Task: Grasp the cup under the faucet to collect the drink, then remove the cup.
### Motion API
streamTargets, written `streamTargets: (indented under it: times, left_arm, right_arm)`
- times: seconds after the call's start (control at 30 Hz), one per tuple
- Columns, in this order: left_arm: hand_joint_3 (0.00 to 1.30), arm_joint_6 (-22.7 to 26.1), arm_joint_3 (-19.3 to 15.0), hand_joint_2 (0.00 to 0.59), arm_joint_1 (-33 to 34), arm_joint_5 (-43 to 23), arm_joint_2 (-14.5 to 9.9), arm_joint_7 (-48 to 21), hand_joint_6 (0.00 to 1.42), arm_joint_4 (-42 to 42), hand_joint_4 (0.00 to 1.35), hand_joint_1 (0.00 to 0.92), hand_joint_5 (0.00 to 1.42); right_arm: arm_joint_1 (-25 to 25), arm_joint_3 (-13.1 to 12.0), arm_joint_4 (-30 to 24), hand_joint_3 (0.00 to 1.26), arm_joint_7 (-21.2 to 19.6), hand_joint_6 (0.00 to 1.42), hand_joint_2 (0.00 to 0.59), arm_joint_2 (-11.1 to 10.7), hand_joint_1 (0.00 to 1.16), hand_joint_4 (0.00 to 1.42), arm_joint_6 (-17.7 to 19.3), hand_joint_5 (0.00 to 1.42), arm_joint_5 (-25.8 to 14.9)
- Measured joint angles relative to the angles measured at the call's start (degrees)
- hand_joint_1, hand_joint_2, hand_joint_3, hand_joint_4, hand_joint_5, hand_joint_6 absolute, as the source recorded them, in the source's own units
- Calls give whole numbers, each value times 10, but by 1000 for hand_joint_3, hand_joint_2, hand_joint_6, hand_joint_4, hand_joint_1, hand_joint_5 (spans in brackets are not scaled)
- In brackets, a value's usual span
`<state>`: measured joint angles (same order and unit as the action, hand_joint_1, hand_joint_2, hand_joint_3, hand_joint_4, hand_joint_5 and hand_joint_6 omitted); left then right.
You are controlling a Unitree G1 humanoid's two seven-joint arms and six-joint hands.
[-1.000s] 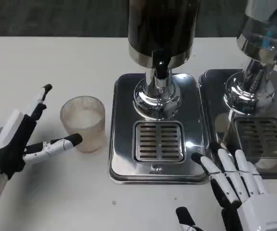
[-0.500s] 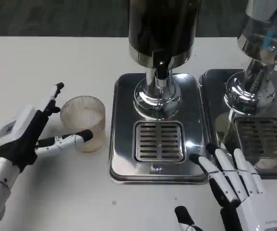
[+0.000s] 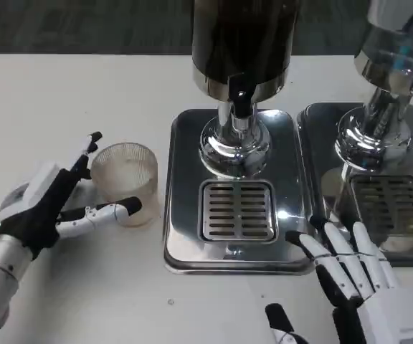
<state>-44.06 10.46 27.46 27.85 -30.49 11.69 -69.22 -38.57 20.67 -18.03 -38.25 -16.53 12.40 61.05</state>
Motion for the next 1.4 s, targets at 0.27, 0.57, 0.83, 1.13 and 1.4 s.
streamTargets:
  times: [0.27, 0.57, 0.83, 1.13, 1.4]
  left_arm:
    - [70, 2, 12, 42, 14, -3, 8, -9, 286, -2, 118, 241, 300]
    - [151, 10, 21, 80, 26, -3, 20, -12, 379, -11, 215, 282, 385]
    - [272, 10, 22, 112, 31, -3, 23, -8, 625, -12, 358, 324, 557]
    - [421, 10, 23, 124, 30, -3, 26, 8, 927, -12, 536, 317, 765]
    - [502, 10, 24, 134, 25, -2, 26, 28, 1061, -13, 629, 334, 864]
  right_arm:
    - [-1, 0, 0, 241, 1, 138, 374, -1, 377, 105, 2, 14, -7]
    - [-7, 1, 0, 249, 1, 153, 374, -1, 382, 109, 2, 24, -18]
    - [-9, 1, 0, 250, 1, 170, 374, -1, 384, 118, 9, 30, -23]
    - [2, 1, 9, 250, 1, 176, 374, -1, 384, 119, 18, 38, -40]
    - [5, 0, 18, 250, 1, 180, 374, -1, 385, 123, 23, 47, -43]
